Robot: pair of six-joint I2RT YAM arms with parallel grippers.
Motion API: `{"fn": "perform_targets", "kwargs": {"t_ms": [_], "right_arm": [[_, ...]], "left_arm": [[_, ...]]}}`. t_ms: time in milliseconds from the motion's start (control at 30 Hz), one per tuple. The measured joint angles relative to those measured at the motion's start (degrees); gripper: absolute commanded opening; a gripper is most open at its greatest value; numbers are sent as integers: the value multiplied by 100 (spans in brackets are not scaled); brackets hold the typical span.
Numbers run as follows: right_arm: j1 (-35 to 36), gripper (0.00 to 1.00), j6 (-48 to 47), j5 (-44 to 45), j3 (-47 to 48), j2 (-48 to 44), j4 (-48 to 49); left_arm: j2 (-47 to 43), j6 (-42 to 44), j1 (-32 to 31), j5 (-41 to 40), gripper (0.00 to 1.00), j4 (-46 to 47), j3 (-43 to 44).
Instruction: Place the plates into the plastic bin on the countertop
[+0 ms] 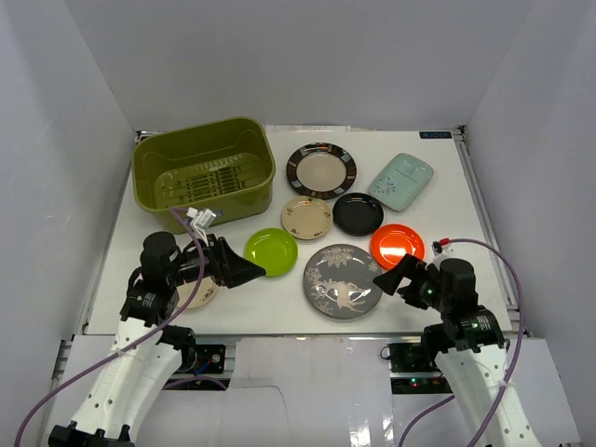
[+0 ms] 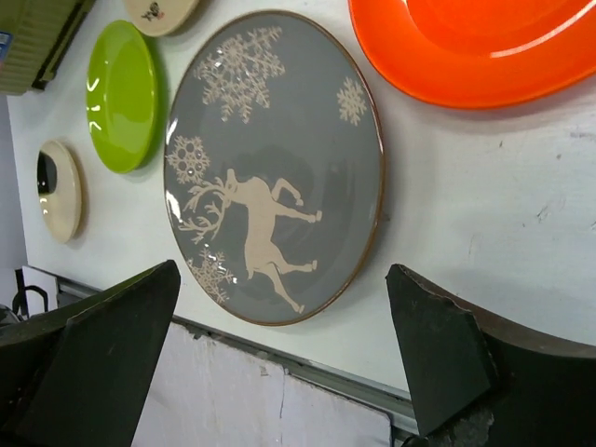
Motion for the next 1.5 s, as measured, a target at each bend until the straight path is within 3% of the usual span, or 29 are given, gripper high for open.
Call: {"fn": "perform_targets", "kwargs": {"t_ms": [200,367,667,767,867,933,1067,1100,1333,1500], "right_arm": [[0,91,321,-214,-772,-120,50],[0,84,651,-518,-1388,-125,627],[0,58,1261,-863,-1880,15,2024],[-11,25,1408,-870,-1926,275,2352],[-9,8,1443,-861,-1934,358,2457],[-9,8,1438,-789,-1937,221,2387],[-9,8,1355,-634,-1908,-407,2096],[-9,8,1311,-634,-1893,-605,1998],[-9,8,1429,-848,-1738,-1056,1512],[-9,8,1523,-1010,-1392,-1075,1110]], "left_arm": [[122,15,0,-57,98,-286,-52],[240,15,0,0,97,-413,-52],[730,-140,-168,-68,72,-367,-289],[1051,-251,-601,-323,71,-203,-448],[1388,-459,-1268,-791,72,-107,-686],[1554,-603,-1727,-1104,75,-26,-774],[2048,-872,-2603,-1788,96,396,-780],[2194,-935,-2741,-1886,97,551,-780],[3482,-1327,-3051,-2374,97,1829,-780],[3847,-1394,-3075,-2693,93,2483,-778]]}}
